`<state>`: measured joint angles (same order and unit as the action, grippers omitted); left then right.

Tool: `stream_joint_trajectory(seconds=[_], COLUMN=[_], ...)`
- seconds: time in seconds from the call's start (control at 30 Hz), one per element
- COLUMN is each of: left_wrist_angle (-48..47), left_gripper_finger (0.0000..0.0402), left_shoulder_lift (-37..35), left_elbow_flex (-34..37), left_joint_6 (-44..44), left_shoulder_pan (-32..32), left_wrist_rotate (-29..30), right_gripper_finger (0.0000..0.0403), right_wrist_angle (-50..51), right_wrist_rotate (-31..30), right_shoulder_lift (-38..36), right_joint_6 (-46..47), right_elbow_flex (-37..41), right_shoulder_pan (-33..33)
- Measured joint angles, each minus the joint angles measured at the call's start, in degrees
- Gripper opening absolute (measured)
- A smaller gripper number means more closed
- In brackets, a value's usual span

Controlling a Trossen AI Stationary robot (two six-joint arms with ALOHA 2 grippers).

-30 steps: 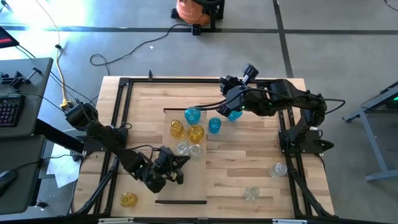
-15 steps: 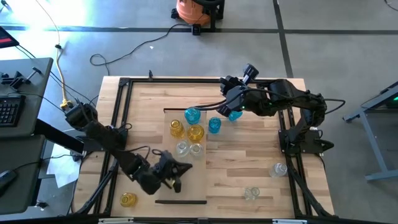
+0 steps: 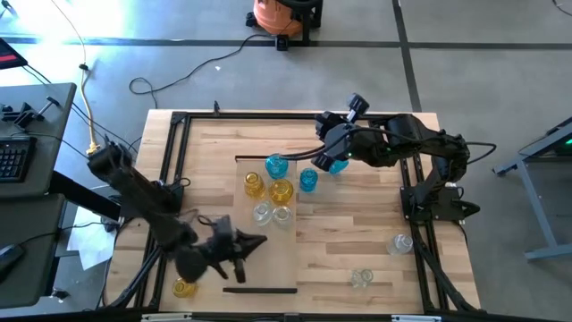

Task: Sort vases onto shelf
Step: Adjust the yellow vase on the shelf

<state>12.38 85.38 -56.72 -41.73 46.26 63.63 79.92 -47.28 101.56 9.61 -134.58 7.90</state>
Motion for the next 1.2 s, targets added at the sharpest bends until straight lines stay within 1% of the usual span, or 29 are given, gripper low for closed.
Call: stream_joint_trajectory(seconds=[0.07,0.17,0.27,0.4,0.47,0.57,0.63,0.77,0.87,0.97,1.1,1.2], left_wrist_angle=[-0.14,-0.79,-4.96,-13.88,-18.73,-27.97,-36.43,-54.68,-65.67,-70.39,-71.22,-71.11], left_gripper_finger=[0.0,0.0,0.0,0.0,0.0,0.0,0.0,0.0,0.0,0.0,0.0,0.0], left_shoulder_lift=[-3.12,-8.14,-13.05,-19.19,-22.1,-26.71,-29.79,-35.43,-38.58,-41.86,-44.57,-45.55], left_elbow_flex=[-1.06,-2.02,-2.04,-2.02,-2.02,-2.0,-2.0,-2.0,-1.97,-1.97,-1.97,-1.52], left_joint_6=[7.36,18.47,27.77,31.92,31.34,24.7,17.92,2.7,-3.31,-2.58,3.66,8.11], left_shoulder_pan=[0.86,2.03,2.34,1.0,-0.53,-3.33,-5.41,-10.88,-14.6,-17.72,-22.21,-25.69], left_wrist_rotate=[2.89,10.67,17.13,25.93,26.37,22.95,17.69,4.24,-1.98,-5.88,-10.03,-14.59], right_gripper_finger=[0.0,0.0,0.0,0.0,0.0,0.0,0.0,0.0,0.0,0.0,0.0,0.0], right_wrist_angle=[0.0,-0.02,-0.07,-0.07,-0.04,-0.04,-0.04,-0.05,-0.12,-0.74,-1.59,-1.81], right_wrist_rotate=[0.04,0.43,1.3,2.82,2.94,2.93,2.92,2.92,2.92,2.92,2.92,3.15], right_shoulder_lift=[0.0,0.0,0.0,0.0,0.0,0.0,0.0,0.0,0.0,0.0,0.0,0.0], right_joint_6=[0.24,0.39,0.6,1.31,1.94,2.12,2.21,2.36,2.36,2.97,3.46,5.35], right_elbow_flex=[0.0,0.0,0.0,0.0,0.0,0.0,0.0,0.0,0.0,0.0,0.0,0.0], right_shoulder_pan=[0.02,0.01,0.0,0.01,0.02,0.2,0.41,0.73,0.76,0.72,0.72,0.72])
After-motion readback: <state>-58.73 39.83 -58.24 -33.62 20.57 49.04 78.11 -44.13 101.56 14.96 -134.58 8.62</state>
